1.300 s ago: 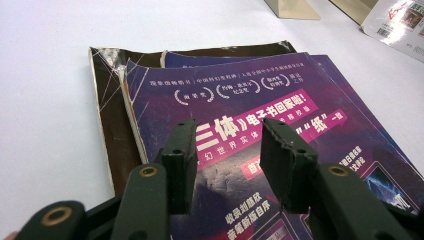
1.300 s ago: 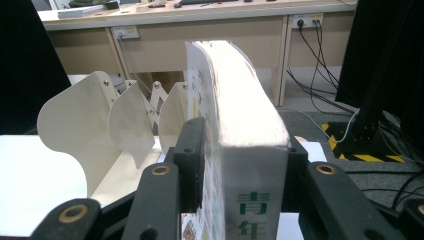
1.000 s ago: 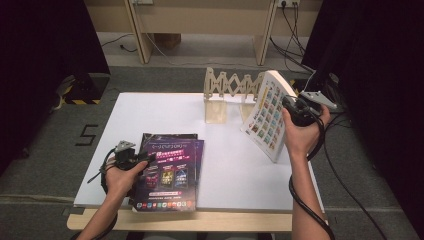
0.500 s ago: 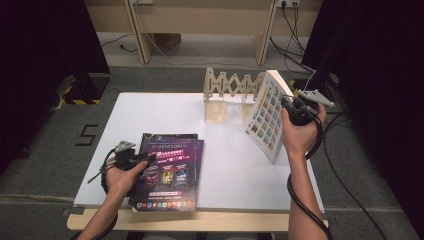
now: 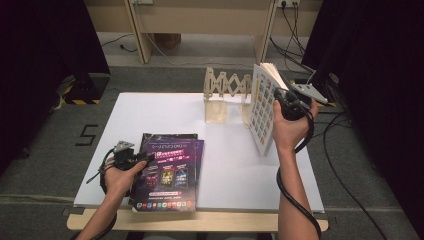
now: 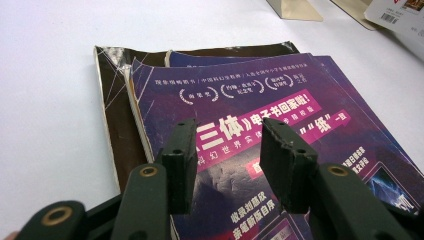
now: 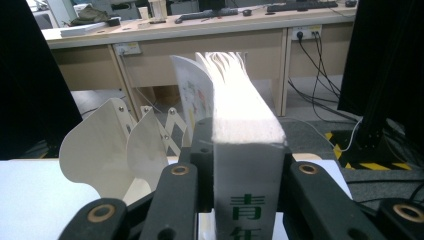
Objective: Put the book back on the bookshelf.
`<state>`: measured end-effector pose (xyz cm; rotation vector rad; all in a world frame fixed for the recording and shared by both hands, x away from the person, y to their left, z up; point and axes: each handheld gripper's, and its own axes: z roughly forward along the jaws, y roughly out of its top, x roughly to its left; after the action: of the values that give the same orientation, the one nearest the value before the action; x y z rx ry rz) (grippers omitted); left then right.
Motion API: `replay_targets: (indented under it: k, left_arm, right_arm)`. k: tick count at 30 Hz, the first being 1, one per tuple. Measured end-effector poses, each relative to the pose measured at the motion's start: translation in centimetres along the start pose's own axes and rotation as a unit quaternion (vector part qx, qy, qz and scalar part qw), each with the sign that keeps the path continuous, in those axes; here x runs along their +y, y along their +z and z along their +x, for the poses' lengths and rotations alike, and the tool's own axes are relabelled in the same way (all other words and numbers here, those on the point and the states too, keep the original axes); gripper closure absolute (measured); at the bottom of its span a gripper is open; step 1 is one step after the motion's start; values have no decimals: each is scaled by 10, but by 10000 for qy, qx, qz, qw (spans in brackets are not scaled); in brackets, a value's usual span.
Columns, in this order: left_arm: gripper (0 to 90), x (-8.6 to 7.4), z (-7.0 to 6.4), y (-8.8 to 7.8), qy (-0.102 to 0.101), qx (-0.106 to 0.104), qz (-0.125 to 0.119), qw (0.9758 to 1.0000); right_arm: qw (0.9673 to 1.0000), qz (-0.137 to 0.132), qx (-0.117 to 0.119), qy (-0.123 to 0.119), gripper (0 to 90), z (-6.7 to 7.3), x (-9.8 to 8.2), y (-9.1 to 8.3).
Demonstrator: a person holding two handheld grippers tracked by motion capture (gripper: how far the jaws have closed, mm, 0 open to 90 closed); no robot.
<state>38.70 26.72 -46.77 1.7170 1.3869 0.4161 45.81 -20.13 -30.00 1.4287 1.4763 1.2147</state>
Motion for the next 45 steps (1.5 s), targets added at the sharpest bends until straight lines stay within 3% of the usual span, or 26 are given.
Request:
replay_targets:
  k: [6, 19, 34, 42, 45]
  left_arm:
    - [577, 0, 1, 0, -16, 8, -6, 10000]
    - [577, 0, 2, 0, -25, -16, -37, 10000]
    - [577, 0, 2, 1, -23, -33, -39, 10000]
    - [577, 0, 4, -1, -15, -34, -41, 10000]
    - [576, 0, 3, -1, -23, -26, -48, 10000]
  right_arm:
    - [9999, -58, -24, 115, 746, 4, 4, 9]
    - [9998, -166, -78, 81, 746, 12, 14, 26]
    - [9996, -170, -139, 176, 745, 14, 10, 47]
    - [9994, -251, -233, -5, 743, 20, -2, 50]
    - [9989, -299, -304, -180, 741, 19, -9, 46]
